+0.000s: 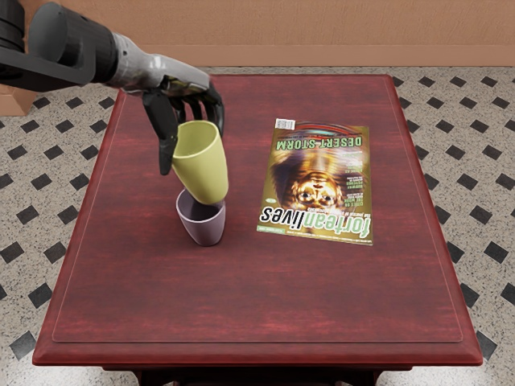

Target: Pick up cup and place in cup with left hand

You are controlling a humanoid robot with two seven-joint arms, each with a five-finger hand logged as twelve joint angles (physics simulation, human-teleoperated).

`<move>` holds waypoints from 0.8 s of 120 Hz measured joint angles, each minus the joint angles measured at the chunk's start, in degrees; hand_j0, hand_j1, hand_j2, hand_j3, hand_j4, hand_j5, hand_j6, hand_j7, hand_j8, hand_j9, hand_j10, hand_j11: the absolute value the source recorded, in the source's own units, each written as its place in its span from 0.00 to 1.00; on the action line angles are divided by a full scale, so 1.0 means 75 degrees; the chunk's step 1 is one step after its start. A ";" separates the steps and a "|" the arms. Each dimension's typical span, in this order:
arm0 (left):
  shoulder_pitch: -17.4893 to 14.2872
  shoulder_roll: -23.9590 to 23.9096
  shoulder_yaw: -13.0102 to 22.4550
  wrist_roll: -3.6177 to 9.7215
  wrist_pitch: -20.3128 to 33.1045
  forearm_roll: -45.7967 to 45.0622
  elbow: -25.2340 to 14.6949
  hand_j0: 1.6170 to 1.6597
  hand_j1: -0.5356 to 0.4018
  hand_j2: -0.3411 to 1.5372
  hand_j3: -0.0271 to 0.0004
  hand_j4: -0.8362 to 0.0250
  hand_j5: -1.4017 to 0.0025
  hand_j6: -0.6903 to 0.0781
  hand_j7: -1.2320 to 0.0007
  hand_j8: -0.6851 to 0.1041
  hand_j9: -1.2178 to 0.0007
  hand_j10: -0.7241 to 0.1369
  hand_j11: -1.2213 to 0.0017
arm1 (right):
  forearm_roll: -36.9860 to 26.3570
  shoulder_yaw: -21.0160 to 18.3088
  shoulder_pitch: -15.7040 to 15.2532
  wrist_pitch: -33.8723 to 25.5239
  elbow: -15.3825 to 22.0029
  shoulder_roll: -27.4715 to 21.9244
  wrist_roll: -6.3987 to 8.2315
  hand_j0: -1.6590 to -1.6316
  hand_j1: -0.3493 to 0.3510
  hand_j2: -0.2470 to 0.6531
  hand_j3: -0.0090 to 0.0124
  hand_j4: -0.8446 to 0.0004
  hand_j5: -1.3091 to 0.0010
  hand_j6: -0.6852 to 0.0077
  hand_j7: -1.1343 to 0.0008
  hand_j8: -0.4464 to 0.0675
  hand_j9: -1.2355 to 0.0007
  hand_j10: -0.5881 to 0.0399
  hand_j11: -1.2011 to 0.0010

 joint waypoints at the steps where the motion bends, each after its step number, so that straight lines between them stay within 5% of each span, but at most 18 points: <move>1: 0.0004 0.0007 0.0001 0.0000 -0.0003 -0.0002 -0.0006 0.92 0.37 0.57 0.99 0.42 0.33 0.50 0.27 0.38 0.27 0.09 0.26 | 0.0000 0.0000 0.0000 0.0000 0.0001 0.0000 0.0000 0.04 0.00 0.27 0.42 1.00 1.00 0.99 1.00 0.87 1.00 0.94 1.00; 34: -0.0057 0.0109 0.0003 -0.0004 -0.0019 -0.0118 -0.0226 0.90 0.46 0.45 0.99 0.42 0.34 0.48 0.26 0.40 0.26 0.10 0.26 | 0.0000 0.0000 0.0002 0.0000 0.0011 0.0000 0.0000 0.04 0.00 0.27 0.42 1.00 1.00 0.99 1.00 0.87 1.00 0.94 1.00; 96: 0.0242 0.0245 0.0089 -0.0004 -0.0028 -0.0140 -0.0195 0.88 0.47 0.43 0.99 0.43 0.33 0.50 0.23 0.41 0.25 0.10 0.24 | 0.0000 0.0001 0.0034 0.0009 0.0013 0.0000 0.0000 0.04 0.00 0.27 0.42 1.00 1.00 0.99 1.00 0.87 1.00 0.94 1.00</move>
